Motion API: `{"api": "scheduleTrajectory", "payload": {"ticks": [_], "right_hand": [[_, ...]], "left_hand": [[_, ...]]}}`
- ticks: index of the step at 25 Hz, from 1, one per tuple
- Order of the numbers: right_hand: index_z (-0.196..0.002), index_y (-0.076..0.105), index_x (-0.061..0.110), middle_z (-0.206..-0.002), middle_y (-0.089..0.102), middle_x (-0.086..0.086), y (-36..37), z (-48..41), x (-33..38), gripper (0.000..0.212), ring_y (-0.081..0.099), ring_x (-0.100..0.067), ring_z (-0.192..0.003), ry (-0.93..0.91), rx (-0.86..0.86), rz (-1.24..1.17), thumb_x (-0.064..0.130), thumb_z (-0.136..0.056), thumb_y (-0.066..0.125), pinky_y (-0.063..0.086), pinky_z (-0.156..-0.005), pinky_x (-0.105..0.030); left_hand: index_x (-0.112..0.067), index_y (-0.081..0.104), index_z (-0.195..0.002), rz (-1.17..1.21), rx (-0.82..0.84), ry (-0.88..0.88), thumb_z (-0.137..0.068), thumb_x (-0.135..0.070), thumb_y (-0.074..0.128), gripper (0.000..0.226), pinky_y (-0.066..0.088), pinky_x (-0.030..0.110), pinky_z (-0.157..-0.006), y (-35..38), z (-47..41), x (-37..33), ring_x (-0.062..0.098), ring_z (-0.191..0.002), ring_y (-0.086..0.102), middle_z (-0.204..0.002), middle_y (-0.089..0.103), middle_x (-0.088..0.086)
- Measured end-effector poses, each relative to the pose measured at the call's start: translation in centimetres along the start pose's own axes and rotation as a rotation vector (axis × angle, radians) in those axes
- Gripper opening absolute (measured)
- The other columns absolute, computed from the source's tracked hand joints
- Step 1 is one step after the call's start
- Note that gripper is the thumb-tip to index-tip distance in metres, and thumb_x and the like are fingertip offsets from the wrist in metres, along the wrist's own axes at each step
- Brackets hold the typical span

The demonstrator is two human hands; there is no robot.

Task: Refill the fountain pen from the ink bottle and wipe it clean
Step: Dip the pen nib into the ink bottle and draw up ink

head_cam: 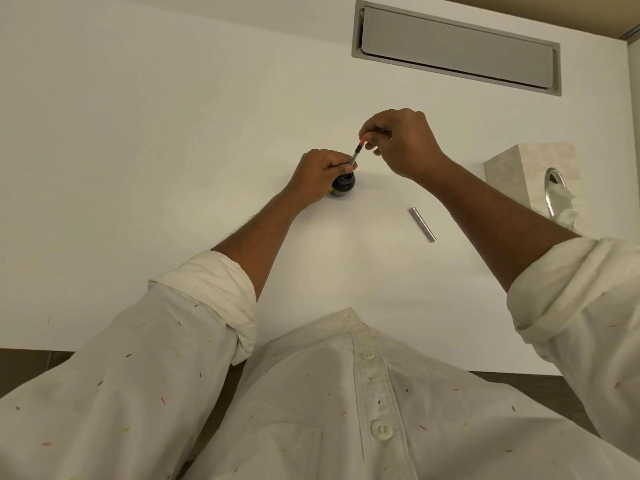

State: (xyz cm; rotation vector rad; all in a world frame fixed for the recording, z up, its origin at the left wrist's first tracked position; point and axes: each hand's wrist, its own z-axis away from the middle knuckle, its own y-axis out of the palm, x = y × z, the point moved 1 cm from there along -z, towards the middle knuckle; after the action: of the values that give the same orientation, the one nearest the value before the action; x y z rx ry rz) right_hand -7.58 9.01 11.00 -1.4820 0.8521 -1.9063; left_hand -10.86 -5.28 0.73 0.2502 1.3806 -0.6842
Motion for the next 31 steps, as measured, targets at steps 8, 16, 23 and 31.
{"api": "scheduleTrajectory", "payload": {"ticks": [8, 16, 23, 31], "right_hand": [[-0.085, 0.072, 0.000, -0.084, 0.071, -0.018, 0.24, 0.10, -0.12, 0.023, 0.065, -0.032, -0.076, -0.057, -0.052, 0.116, 0.016, -0.092, 0.056, 0.052, -0.074, -0.039], [-0.073, 0.054, 0.000, -0.071, 0.058, -0.019, 0.47, -0.01, -0.38, 0.033, 0.051, -0.034, -0.078, -0.047, -0.013, 0.228, 0.023, -0.097, 0.047, 0.031, -0.063, -0.033], [-0.098, 0.064, 0.006, -0.089, 0.068, -0.016, 0.32, 0.07, -0.49, 0.025, 0.057, -0.029, -0.091, -0.017, -0.020, 0.130, 0.027, -0.096, 0.050, 0.048, -0.082, -0.042], [-0.094, 0.070, 0.001, -0.091, 0.069, -0.016, -0.09, 0.09, -0.86, 0.018, 0.062, -0.032, -0.089, -0.062, -0.011, 0.092, 0.008, -0.091, 0.053, 0.050, -0.082, -0.043]], "left_hand": [[0.000, 0.071, -0.100, -0.015, 0.008, 0.006, -0.085, -0.006, 0.061, 0.019, 0.048, 0.033, -0.096, -0.04, 0.07, -0.12, 0.017, -0.097, 0.063, -0.105, 0.070, 0.014], [-0.002, 0.071, -0.099, -0.008, 0.007, -0.003, -0.085, -0.009, 0.062, 0.018, 0.048, 0.036, -0.095, 0.01, 0.09, -0.05, 0.018, -0.095, 0.062, -0.102, 0.071, 0.013], [0.000, 0.071, -0.099, 0.011, 0.005, -0.019, -0.085, -0.009, 0.062, 0.019, 0.048, 0.038, -0.097, 0.04, 0.01, -0.10, 0.022, -0.098, 0.063, -0.103, 0.071, 0.016], [0.000, 0.071, -0.099, 0.006, 0.007, -0.011, -0.085, -0.008, 0.062, 0.018, 0.048, 0.035, -0.095, 0.10, -0.04, -0.16, 0.018, -0.095, 0.062, -0.103, 0.071, 0.015]]}}
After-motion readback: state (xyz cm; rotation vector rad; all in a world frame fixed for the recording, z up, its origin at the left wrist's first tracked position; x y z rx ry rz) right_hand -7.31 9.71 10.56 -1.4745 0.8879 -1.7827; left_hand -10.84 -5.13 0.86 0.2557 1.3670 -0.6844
